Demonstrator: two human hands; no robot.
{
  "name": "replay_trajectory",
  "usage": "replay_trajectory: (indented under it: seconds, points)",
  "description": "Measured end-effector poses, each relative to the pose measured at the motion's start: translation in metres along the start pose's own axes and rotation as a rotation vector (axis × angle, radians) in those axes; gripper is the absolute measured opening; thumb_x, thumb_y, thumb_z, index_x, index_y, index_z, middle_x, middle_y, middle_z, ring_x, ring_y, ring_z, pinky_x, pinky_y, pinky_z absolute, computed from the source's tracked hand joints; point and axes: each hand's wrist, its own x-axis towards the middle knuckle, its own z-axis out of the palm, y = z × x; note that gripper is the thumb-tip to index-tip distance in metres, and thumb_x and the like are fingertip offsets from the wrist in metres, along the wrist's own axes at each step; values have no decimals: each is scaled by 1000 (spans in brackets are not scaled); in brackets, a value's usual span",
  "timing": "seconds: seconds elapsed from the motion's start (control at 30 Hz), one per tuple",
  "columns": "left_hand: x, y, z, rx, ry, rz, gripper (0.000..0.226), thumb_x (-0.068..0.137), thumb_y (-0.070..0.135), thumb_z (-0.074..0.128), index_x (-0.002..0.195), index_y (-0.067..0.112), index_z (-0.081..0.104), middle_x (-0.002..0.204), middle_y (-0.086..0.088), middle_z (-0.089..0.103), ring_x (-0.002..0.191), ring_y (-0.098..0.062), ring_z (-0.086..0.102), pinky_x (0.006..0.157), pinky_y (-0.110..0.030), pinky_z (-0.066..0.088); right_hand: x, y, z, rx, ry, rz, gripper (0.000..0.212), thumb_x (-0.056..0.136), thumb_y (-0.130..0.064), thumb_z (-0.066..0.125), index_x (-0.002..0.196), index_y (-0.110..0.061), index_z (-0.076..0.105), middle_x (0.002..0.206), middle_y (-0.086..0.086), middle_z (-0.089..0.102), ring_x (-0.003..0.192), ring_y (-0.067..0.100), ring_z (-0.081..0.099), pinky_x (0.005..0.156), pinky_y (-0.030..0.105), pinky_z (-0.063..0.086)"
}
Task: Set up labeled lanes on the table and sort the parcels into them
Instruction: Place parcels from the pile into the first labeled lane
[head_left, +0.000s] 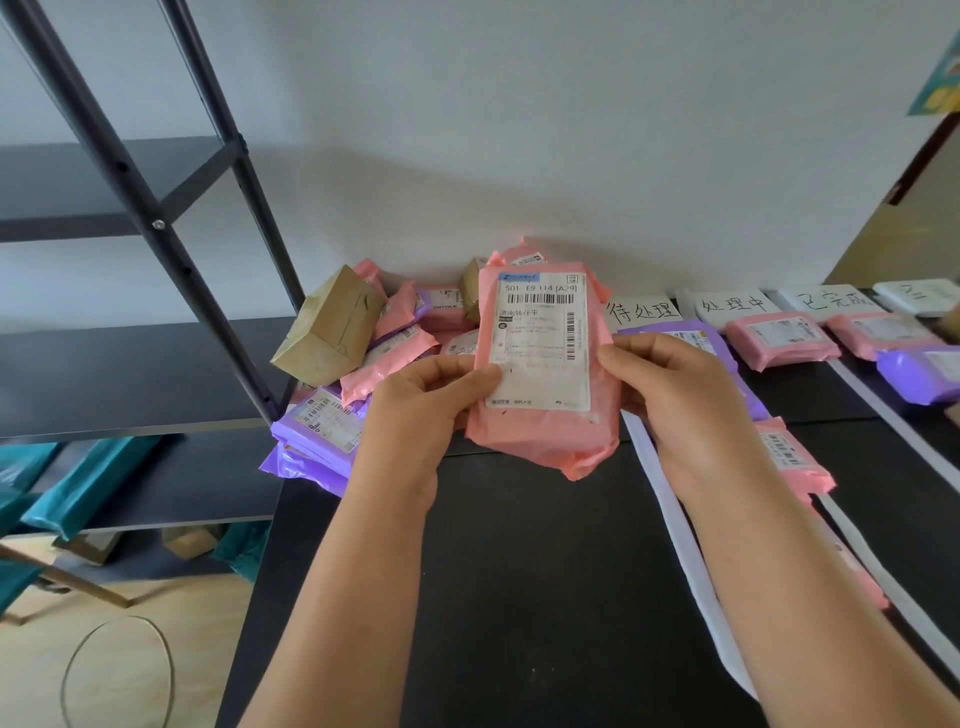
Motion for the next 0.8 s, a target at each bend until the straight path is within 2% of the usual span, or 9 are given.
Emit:
replay_trajectory:
  seconds: [0.13,0.27,0.33,0.43,0.6,0.67,0.8]
  points:
    - [-3,1,-1,-4,0,28,14,82,11,76,93,4,73,90,-9,77,75,-18,72,65,-23,56,-1,2,1,-23,4,-13,6,88,-18,69,89,-14,73,93,6,76,99,35,68,93,52,54]
    - [-5,2,-2,45,-27,45,12,82,11,76,92,4,74,90,-10,77,81,-24,73,73,-32,61,-3,-1,-1,-38,8,-20,28,83,-39,73,101,-18,73,96,-3,76,96,23,71,95,49,54]
    - [-6,2,-1,55,-43,53,11,82,11,76,92,5,74,89,-10,77,81,-25,73,72,-31,62,-3,-2,-5,-28,25,-22,28,86,-38,72,106,-18,72,98,-7,76,95,15,72,97,46,53]
    - [-9,4,1,58,-76,67,8,83,9,74,91,5,75,86,-8,77,75,-18,74,62,-21,58,-6,-6,-6,-26,32,-26,26,88,-35,71,107,-17,72,98,-8,76,95,12,72,96,44,54]
    - [-11,5,5,89,-57,113,4,83,8,75,86,11,77,80,-2,77,68,-10,71,59,-15,54,-15,-9,-8,-109,80,-80,17,90,-31,70,93,-15,75,89,-8,76,92,17,72,92,49,55]
    - [-10,4,6,96,-42,120,5,82,8,77,85,12,77,79,-1,77,67,-9,70,59,-15,54,-18,-10,-10,-118,102,-88,14,90,-28,70,91,-16,75,86,-11,76,89,14,71,87,41,55]
    - [-9,1,11,85,-9,131,6,82,11,78,85,15,76,79,2,76,69,-8,69,60,-14,53,-22,-8,-13,-69,121,-99,9,91,-24,70,93,-19,76,84,-18,75,81,-1,70,64,12,51]
